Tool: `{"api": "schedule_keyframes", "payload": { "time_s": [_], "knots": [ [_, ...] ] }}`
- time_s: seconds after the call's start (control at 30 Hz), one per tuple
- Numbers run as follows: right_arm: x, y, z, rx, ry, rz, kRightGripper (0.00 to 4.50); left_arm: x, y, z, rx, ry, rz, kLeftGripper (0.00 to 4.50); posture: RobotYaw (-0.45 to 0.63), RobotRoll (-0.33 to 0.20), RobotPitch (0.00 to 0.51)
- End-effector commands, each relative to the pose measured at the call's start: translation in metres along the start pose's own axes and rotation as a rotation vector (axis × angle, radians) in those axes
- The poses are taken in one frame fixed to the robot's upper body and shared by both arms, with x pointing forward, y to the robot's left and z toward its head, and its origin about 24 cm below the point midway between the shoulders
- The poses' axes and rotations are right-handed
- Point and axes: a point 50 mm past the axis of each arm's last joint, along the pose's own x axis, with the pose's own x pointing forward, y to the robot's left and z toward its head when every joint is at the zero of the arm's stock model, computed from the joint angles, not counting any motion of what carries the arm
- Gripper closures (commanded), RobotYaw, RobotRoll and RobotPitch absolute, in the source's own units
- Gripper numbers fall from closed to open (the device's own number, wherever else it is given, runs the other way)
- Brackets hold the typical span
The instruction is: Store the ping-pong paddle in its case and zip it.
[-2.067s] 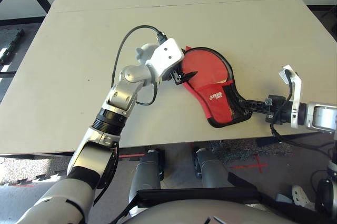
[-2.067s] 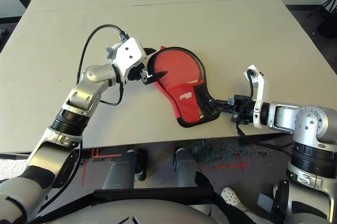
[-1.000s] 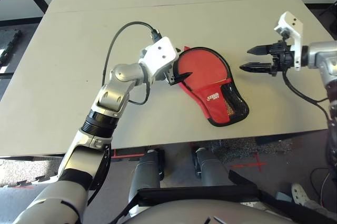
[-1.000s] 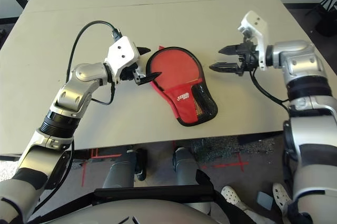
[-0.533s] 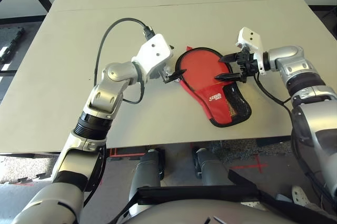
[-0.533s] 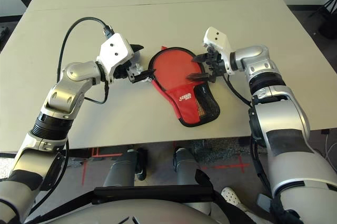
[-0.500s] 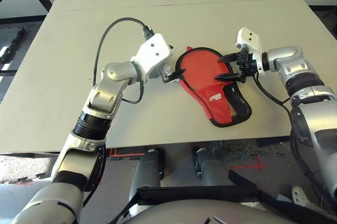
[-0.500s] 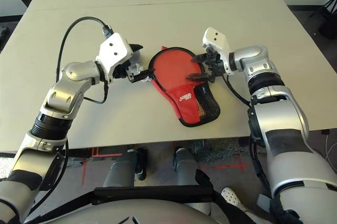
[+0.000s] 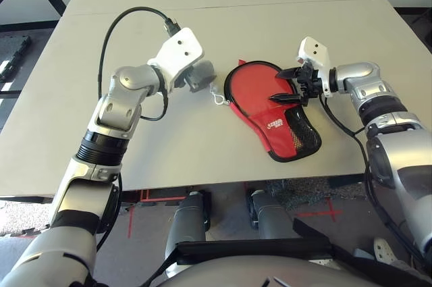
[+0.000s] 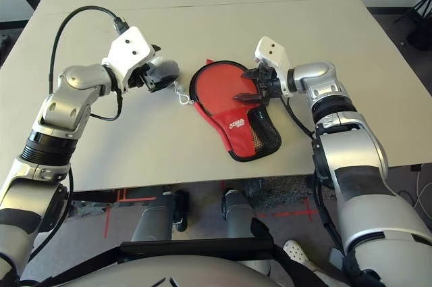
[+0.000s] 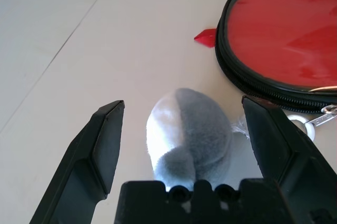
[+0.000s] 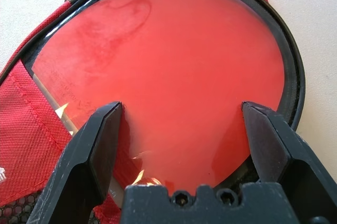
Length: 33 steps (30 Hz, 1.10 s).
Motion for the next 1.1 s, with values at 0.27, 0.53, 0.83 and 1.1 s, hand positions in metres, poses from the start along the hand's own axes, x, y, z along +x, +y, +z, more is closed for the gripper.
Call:
{"api": "schedule_keyframes", "payload": {
  "time_s": [0.27,0.53,0.83,1.1],
  "knots": [
    [0.006,0.009,-0.021,0.053,0.06,0.021,0.03,0.002,0.0,-0.018,-0.029,0.113,-0.06,0.0,0.09,0.0,0.203],
    [0.006,0.009,-0.023,0.056,0.062,0.01,0.0,0.002,-0.006,-0.022,-0.045,0.146,-0.12,2.46,0.07,0.0,0.204],
    [0.004,0.011,-0.029,0.058,0.074,-0.006,0.0,0.01,0.0,-0.017,-0.016,0.147,-0.107,4.39,0.06,0.0,0.204],
    [0.005,0.012,-0.032,0.057,0.077,0.0,0.0,0.039,0.019,0.002,0.034,0.112,-0.015,4.39,0.05,0.0,0.211]
  ]
}}
